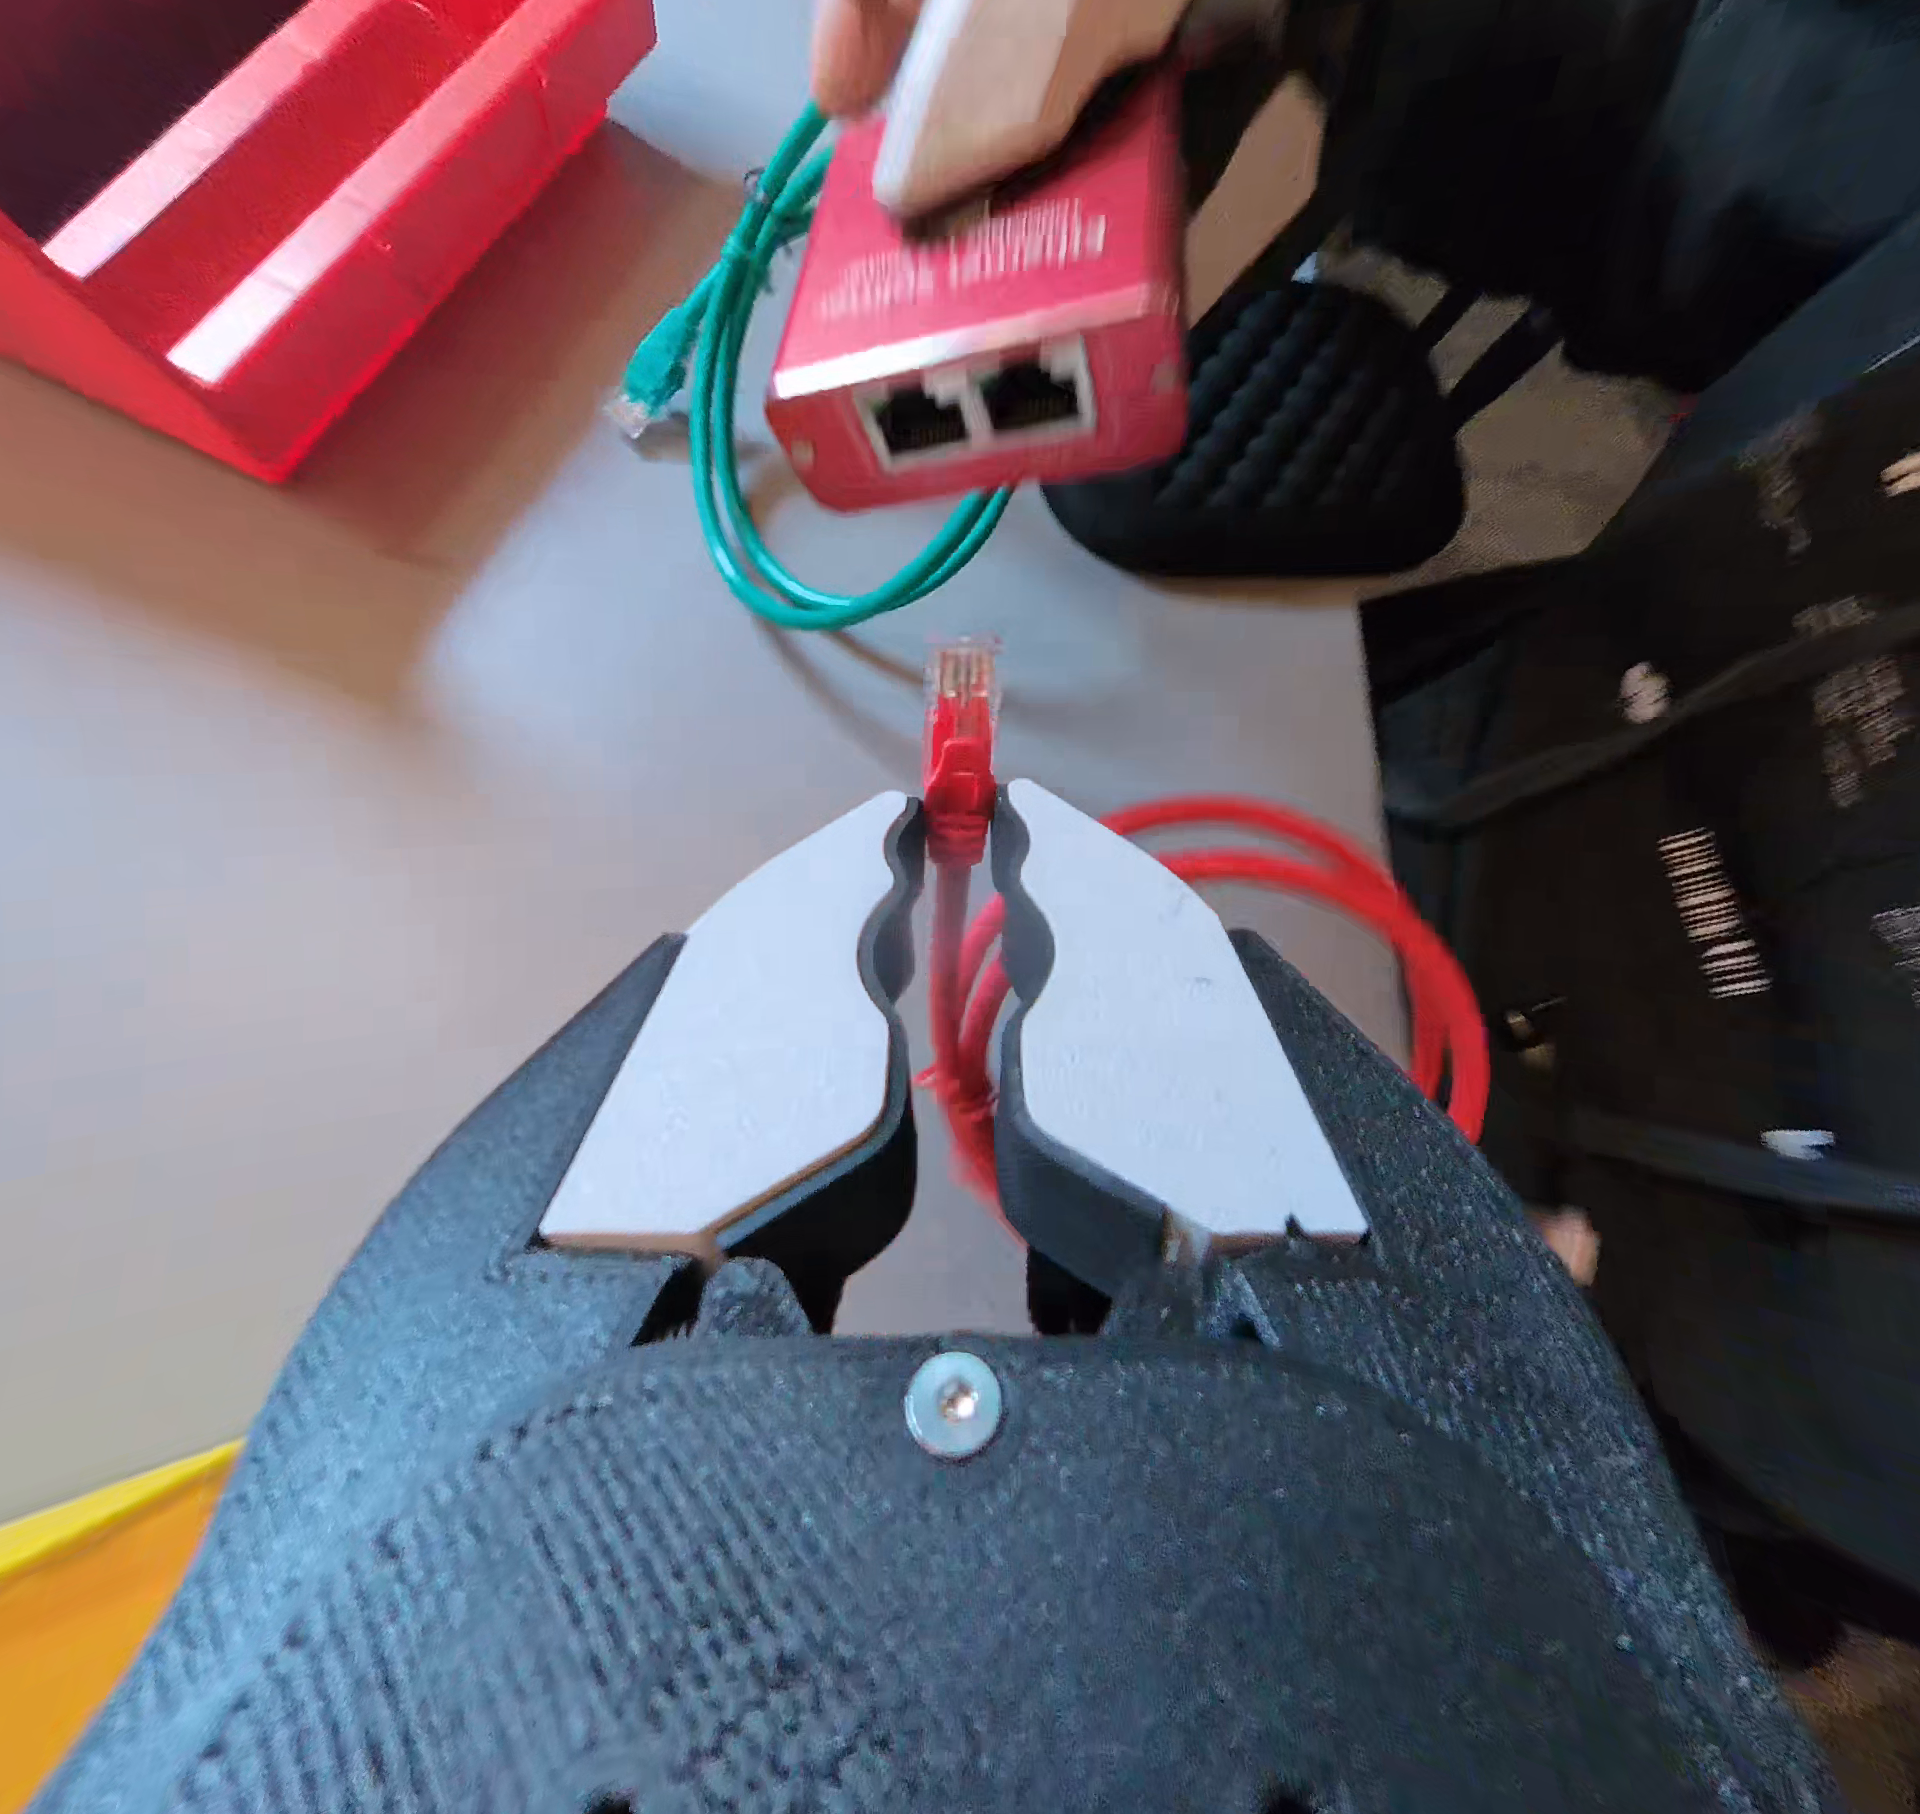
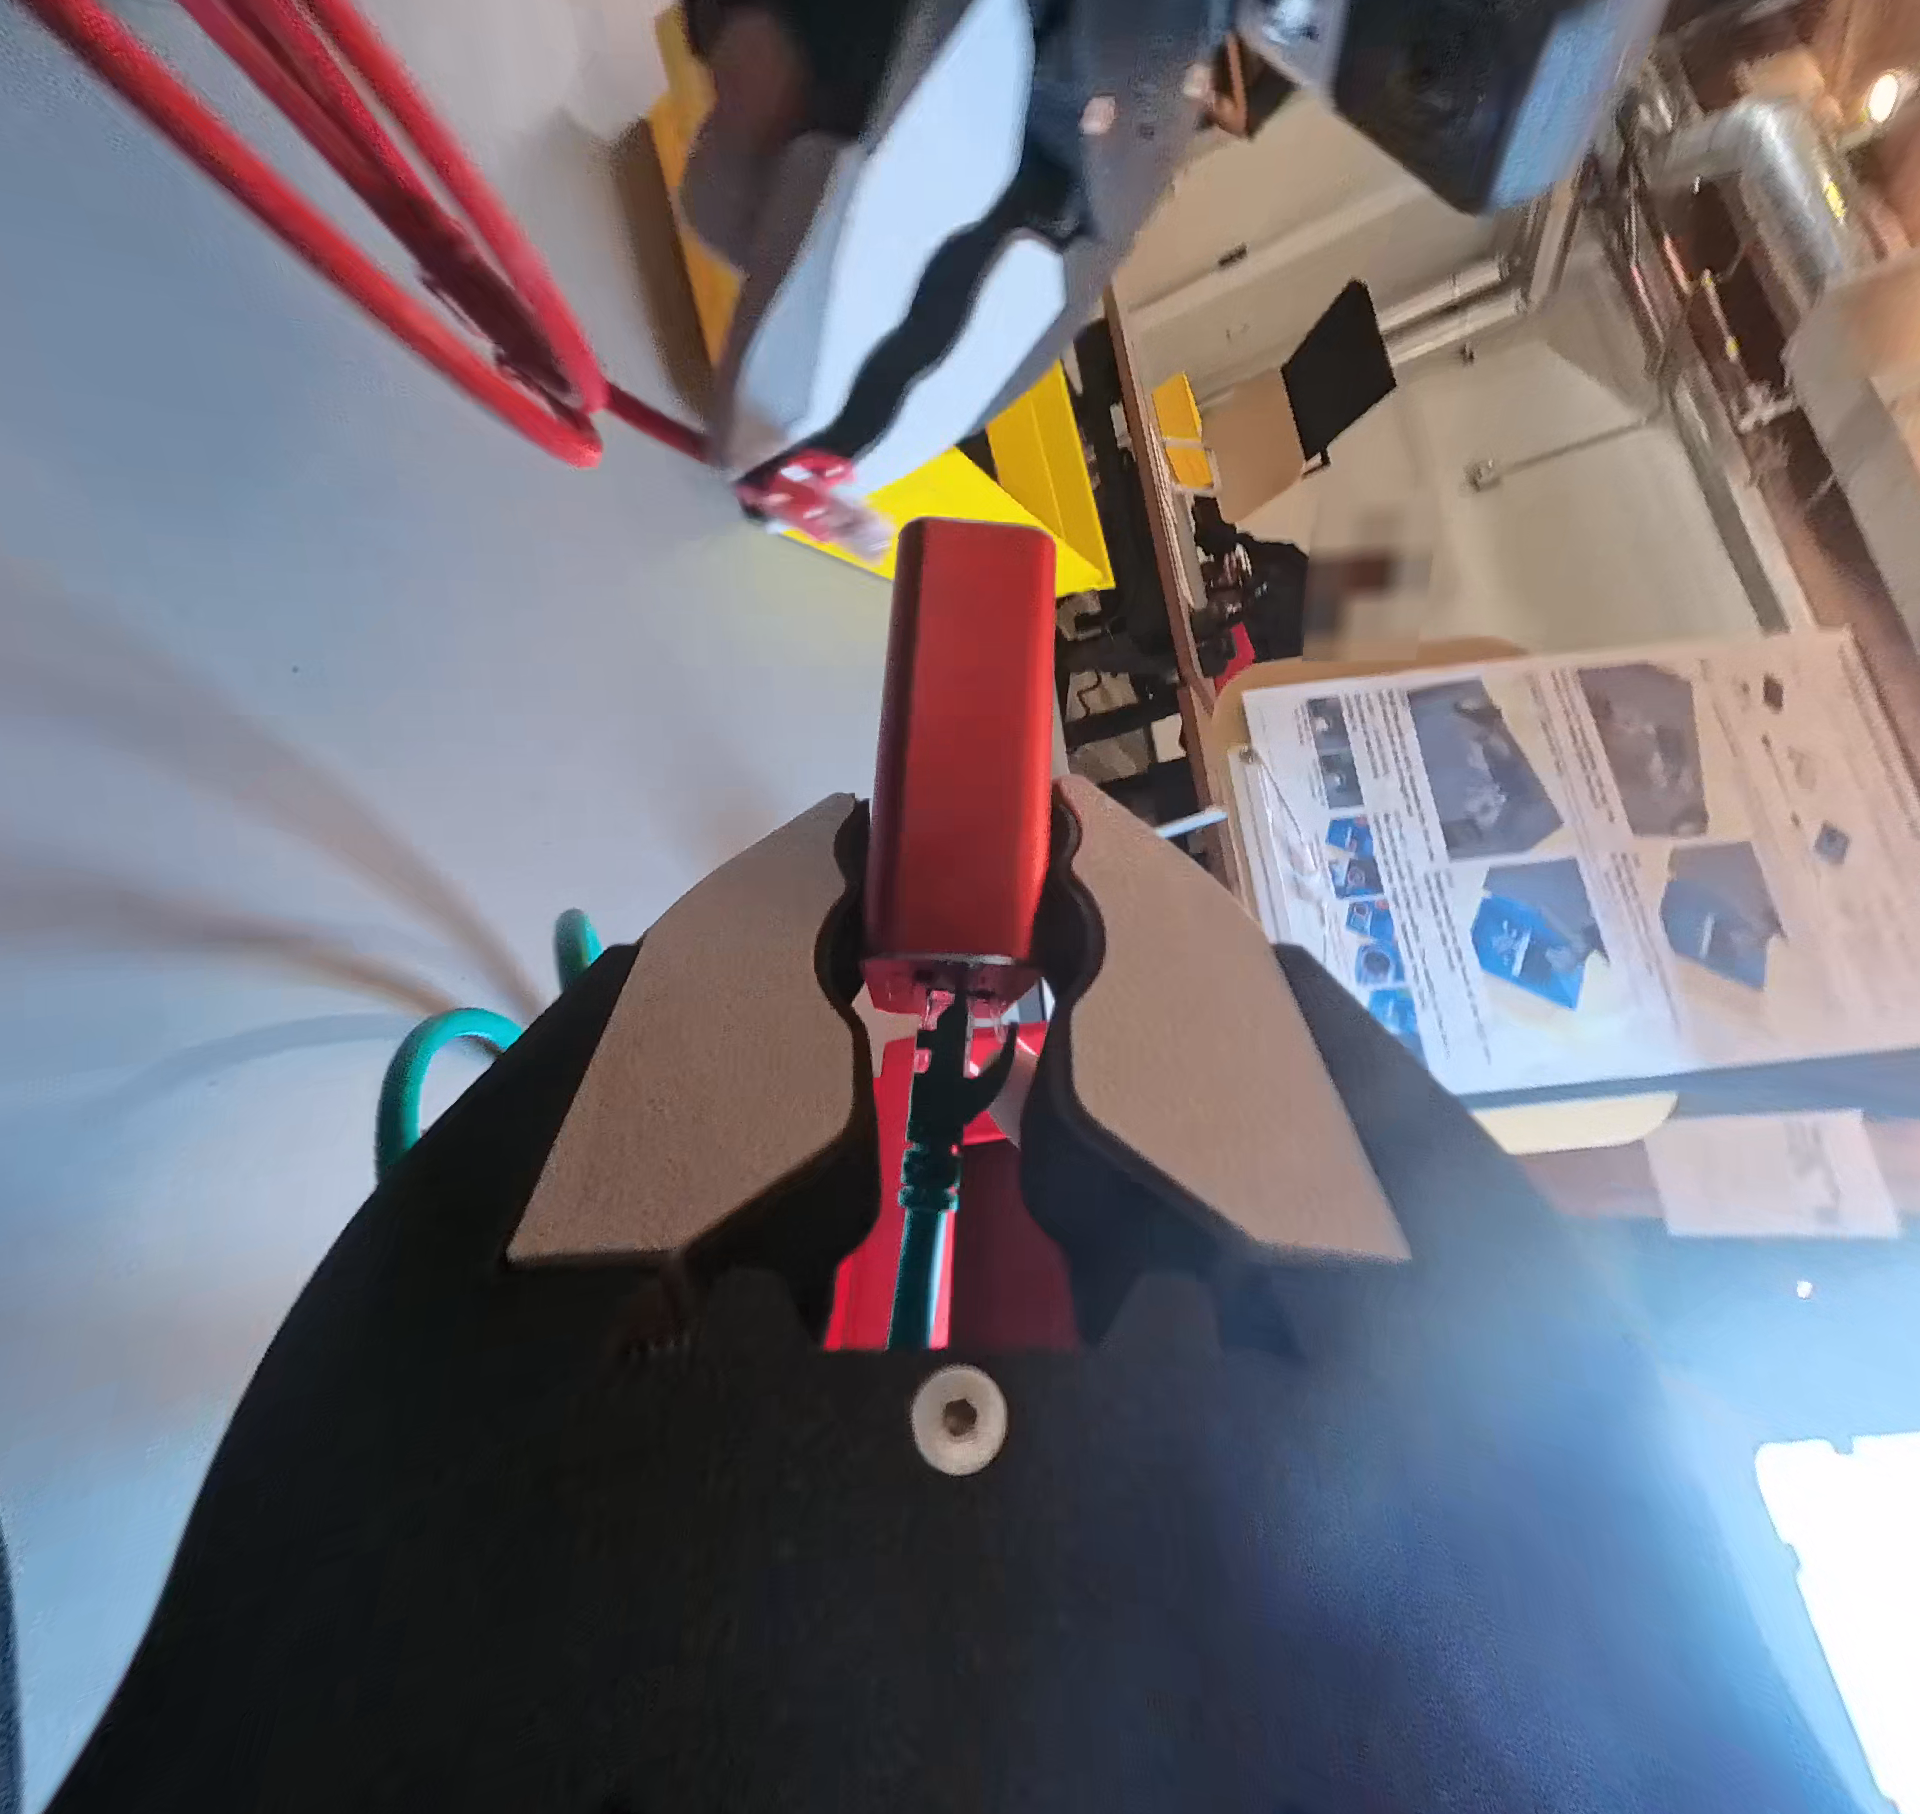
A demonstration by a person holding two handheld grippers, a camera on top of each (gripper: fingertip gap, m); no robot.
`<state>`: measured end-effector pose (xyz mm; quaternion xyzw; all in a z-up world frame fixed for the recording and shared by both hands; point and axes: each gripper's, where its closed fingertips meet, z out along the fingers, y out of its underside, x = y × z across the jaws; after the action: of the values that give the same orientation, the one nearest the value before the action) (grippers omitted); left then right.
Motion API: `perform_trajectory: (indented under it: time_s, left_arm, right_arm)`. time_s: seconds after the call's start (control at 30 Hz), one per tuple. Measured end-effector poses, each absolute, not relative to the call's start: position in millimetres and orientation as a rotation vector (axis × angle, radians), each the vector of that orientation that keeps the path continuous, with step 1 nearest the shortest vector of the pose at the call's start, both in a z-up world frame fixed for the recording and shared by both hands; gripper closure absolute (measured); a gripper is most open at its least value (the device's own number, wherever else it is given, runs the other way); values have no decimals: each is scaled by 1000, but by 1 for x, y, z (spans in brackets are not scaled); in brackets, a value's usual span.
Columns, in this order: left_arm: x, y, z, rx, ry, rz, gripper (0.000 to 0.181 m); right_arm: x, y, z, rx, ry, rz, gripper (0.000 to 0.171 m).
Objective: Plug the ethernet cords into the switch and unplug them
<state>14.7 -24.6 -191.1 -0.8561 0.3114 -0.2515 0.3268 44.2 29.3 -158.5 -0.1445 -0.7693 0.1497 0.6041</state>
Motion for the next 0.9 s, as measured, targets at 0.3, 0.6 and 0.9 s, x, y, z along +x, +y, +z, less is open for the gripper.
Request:
perform_trajectory:
  time_s: [0.3,0.6,0.9]
  left_arm:
    - [29,-39,-195,-2475,846,-680,170]
    - [36,-41,-222,-2598,939,-696,170]
    - [39,-50,-238,-2716,1109,-648,170]
  right_arm:
    - [49,10,-177,-123,-1810,260,142]
    - [55,0,-193,29,-1920,172,142]
    - [56,-7,-211,175,-2044,79,142]
